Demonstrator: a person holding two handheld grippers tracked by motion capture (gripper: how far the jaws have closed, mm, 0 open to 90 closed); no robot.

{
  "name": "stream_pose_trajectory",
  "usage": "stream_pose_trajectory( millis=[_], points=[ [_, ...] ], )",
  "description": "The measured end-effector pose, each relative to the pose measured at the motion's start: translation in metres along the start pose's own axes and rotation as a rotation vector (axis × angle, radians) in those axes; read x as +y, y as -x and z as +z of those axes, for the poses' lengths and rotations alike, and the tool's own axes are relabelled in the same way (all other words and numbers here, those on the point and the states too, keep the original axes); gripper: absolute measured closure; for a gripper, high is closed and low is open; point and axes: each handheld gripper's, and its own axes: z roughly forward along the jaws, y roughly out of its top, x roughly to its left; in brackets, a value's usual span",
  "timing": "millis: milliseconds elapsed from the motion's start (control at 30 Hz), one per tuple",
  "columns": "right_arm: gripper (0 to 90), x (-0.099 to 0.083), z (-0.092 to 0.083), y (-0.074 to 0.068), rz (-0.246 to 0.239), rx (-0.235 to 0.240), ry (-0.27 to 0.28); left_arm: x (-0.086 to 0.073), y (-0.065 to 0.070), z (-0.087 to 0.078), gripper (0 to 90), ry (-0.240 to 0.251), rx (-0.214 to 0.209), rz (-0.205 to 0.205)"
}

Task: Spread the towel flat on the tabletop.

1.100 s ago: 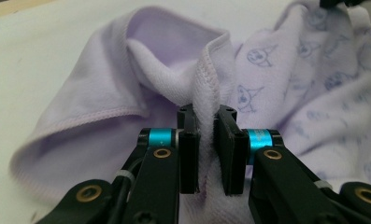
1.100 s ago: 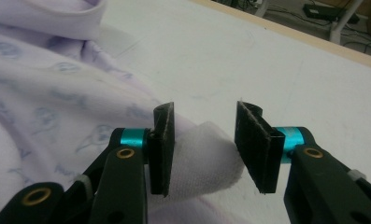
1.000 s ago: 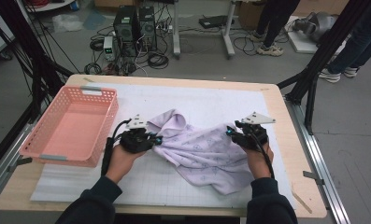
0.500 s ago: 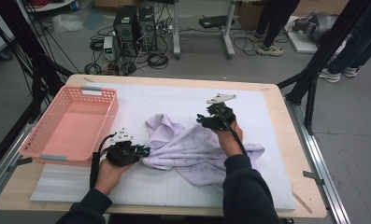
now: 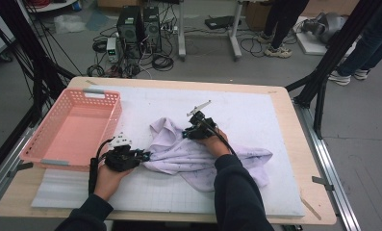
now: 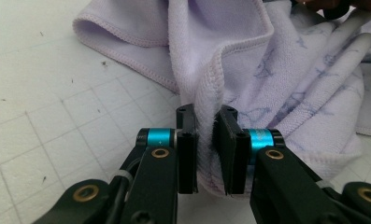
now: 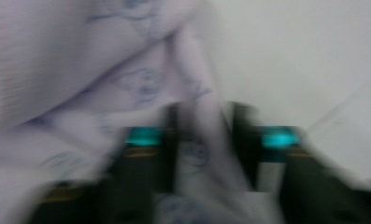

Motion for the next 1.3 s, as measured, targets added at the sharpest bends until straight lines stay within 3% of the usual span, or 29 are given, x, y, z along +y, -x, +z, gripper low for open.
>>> stream_pose_trajectory(
  millis=[67,167,233,267,367,400,433,500,533,567,600,633,667,733,767,867,933,967,1000,1133,1200,1300],
  points=[
    [85.5,0.002,-0.002,-0.003,-0.061,-0.027,-0.019,0.000,0.001,0.001,79.1,0.001,0.000,-0.004],
    [85.9,0.002,-0.016,0.006,-0.054,-0.131,0.024,0.000,0.004,0.005,79.6,0.008,0.016,0.004],
    [85.8,0.003,-0.029,0.014,-0.042,-0.266,0.063,0.000,0.007,0.008,81.1,0.007,0.027,0.014],
    [85.8,0.004,-0.035,0.018,-0.046,-0.344,0.065,0.001,0.012,0.015,81.2,0.006,0.038,0.043],
    [85.8,0.006,-0.053,0.030,-0.015,-0.501,0.136,0.002,0.018,0.021,76.9,0.021,0.058,0.059],
    [85.8,0.006,-0.058,0.032,-0.009,-0.582,0.162,0.003,0.020,0.023,76.8,0.017,0.067,0.064],
    [85.8,0.005,-0.063,0.035,0.020,-0.661,0.182,0.003,0.023,0.026,75.5,0.007,0.088,0.085],
    [85.5,0.000,-0.074,0.043,0.085,-0.764,0.219,0.003,0.023,0.026,70.9,0.001,0.092,0.091],
    [84.6,-0.003,-0.078,0.049,0.129,-0.770,0.226,0.003,0.023,0.025,68.7,0.000,0.098,0.089],
    [82.0,-0.007,-0.079,0.054,0.168,-0.743,0.222,0.002,0.022,0.025,66.8,0.000,0.101,0.085],
    [82.0,-0.007,-0.079,0.054,0.168,-0.743,0.222,0.002,0.021,0.025,66.8,0.002,0.106,0.076],
    [71.8,-0.012,-0.082,0.057,0.185,-0.736,0.217,0.002,0.019,0.024,61.6,0.002,0.113,0.065],
    [68.1,-0.014,-0.084,0.058,0.196,-0.701,0.238,0.002,0.019,0.024,59.6,0.002,0.113,0.065],
    [65.1,-0.014,-0.086,0.057,0.200,-0.685,0.251,0.002,0.018,0.024,57.9,0.001,0.114,0.051],
    [60.3,-0.016,-0.092,0.056,0.206,-0.635,0.269,0.002,0.018,0.024,52.4,0.000,0.111,0.038],
    [57.4,-0.018,-0.098,0.054,0.179,-0.640,0.259,0.002,0.017,0.024,49.0,0.002,0.104,0.020],
    [56.3,-0.026,-0.106,0.049,0.133,-0.633,0.208,0.002,0.018,0.025,45.2,0.014,0.080,-0.008],
    [56.3,-0.026,-0.106,0.049,0.133,-0.633,0.208,0.002,0.018,0.025,43.9,0.014,0.080,-0.008],
    [55.5,-0.035,-0.113,0.047,0.144,-0.615,0.232,0.003,0.019,0.026,43.1,0.027,0.053,-0.026],
    [51.9,-0.057,-0.123,0.045,0.164,-0.534,0.245,0.003,0.021,0.027,38.5,0.052,0.015,-0.045],
    [50.6,-0.069,-0.127,0.042,0.160,-0.518,0.247,0.004,0.022,0.029,37.2,0.064,-0.001,-0.044],
    [46.4,-0.087,-0.137,0.039,0.185,-0.448,0.296,0.006,0.024,0.031,35.5,0.072,-0.020,-0.040]
  ],
)
